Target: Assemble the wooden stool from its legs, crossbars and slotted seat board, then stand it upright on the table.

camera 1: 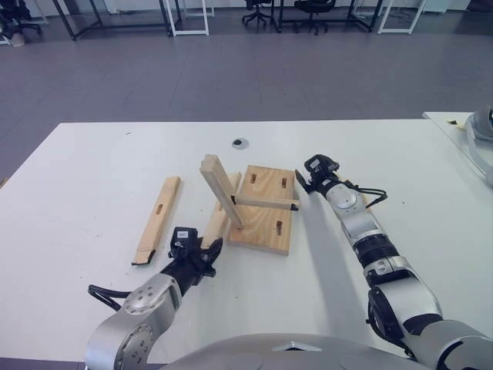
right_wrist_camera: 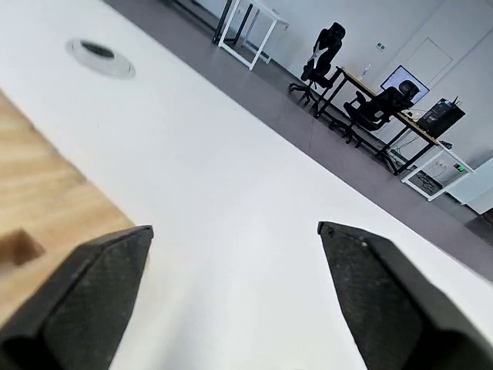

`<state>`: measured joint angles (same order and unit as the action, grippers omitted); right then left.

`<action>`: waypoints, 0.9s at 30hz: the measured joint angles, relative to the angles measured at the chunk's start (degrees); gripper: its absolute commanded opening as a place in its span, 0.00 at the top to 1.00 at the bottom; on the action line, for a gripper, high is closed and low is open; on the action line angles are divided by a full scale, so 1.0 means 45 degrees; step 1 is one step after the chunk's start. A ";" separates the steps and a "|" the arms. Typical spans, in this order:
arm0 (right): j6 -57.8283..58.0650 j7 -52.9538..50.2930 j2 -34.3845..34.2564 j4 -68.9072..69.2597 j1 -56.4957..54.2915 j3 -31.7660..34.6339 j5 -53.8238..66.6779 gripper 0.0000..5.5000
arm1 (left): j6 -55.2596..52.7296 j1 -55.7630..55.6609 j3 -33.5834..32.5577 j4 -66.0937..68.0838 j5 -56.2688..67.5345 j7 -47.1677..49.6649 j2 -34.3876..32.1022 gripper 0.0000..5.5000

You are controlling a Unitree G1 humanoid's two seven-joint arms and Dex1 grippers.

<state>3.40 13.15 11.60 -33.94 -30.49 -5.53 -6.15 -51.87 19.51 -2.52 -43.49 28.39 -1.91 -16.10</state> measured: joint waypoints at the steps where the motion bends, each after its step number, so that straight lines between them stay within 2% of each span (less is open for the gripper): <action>1: 0.0423 0.0431 -0.0302 0.0488 -0.0058 0.0351 0.0833 0.27 | 0.0080 -0.0454 -0.0598 -0.0002 -0.0313 0.0009 -0.0464 0.62; 4: 0.2470 0.1742 -0.1167 0.2110 -0.0409 0.1347 0.3551 0.27 | 0.0554 -0.1458 -0.1456 0.0030 -0.0869 -0.0154 -0.1324 0.62; 6: 0.4727 0.2444 -0.1808 0.3774 -0.1453 0.2357 0.6347 0.27 | 0.1410 -0.2745 -0.1677 0.0121 -0.1478 -0.0645 -0.2339 0.62; 12: 0.9182 0.1636 -0.2199 0.4976 -0.5044 0.5763 1.3035 0.27 | 0.3103 -0.7768 -0.1951 0.0962 -0.1816 -0.2573 -0.4256 0.62; 18: 1.0181 0.0183 -0.2361 0.4851 -0.5850 0.7007 1.5824 0.27 | 0.3251 -0.8875 -0.0712 0.0520 -0.1682 -0.3403 -0.4152 0.62; 25: 1.0215 -0.0731 -0.2539 0.4748 -0.6315 0.7150 1.6966 0.27 | 0.3253 -0.9016 -0.0061 0.0047 -0.1427 -0.3647 -0.3780 0.62; 27: 1.0191 -0.0916 -0.2688 0.4703 -0.6315 0.7206 1.7378 0.34 | 0.3254 -0.8997 0.0026 0.0013 -0.1426 -0.3742 -0.3727 0.62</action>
<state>49.26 9.02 -0.50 -12.78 -58.91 26.90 72.05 -37.23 -20.97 -2.41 -43.43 21.97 -18.75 -32.87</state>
